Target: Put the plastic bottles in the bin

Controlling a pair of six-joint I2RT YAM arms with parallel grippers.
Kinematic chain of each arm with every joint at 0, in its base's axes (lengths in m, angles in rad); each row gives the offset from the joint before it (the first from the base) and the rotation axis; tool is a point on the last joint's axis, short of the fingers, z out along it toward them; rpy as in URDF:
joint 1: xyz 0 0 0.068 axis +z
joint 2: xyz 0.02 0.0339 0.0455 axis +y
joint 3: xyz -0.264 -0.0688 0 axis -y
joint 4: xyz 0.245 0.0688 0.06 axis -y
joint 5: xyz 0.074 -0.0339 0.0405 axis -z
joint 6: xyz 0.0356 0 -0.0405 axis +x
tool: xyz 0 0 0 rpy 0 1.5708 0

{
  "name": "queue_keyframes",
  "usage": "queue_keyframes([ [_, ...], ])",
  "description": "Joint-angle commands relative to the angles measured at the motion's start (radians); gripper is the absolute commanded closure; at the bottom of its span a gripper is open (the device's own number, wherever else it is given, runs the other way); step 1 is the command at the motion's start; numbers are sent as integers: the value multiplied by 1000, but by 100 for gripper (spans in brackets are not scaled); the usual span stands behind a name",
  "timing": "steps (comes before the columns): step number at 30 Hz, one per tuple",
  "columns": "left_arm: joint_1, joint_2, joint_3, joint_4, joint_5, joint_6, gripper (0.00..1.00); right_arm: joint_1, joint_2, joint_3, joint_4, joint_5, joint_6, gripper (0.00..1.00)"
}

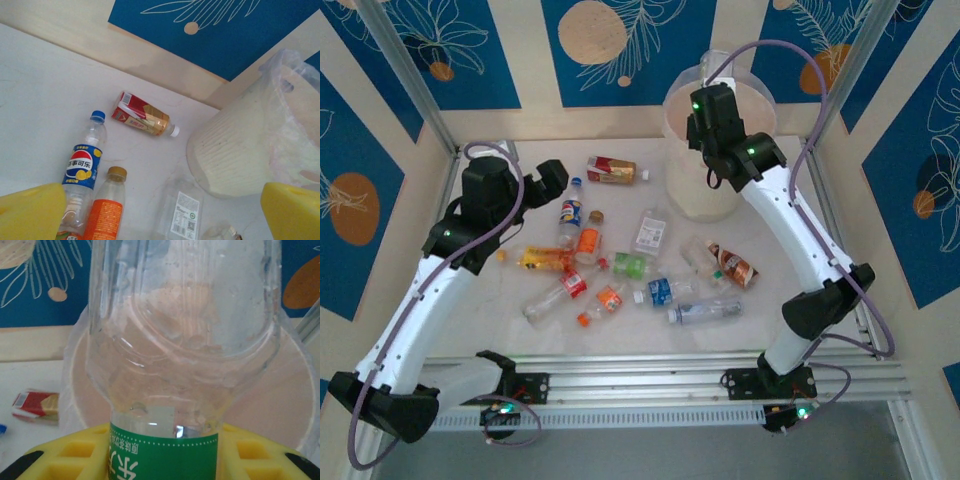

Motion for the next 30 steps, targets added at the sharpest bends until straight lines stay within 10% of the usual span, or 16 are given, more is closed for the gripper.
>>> queue_keyframes([
  [1, 11, -5, -12, -21, 12, 28, 0, -20, 39, -11, 81, 61, -18, 98],
  [16, 17, -15, -27, -50, 0, 45, 0, -66, 208, 31, 58, 117, 17, 90],
  [30, 22, -21, -47, -163, -33, 56, 1, -99, 233, 36, 30, 54, 42, 36],
])
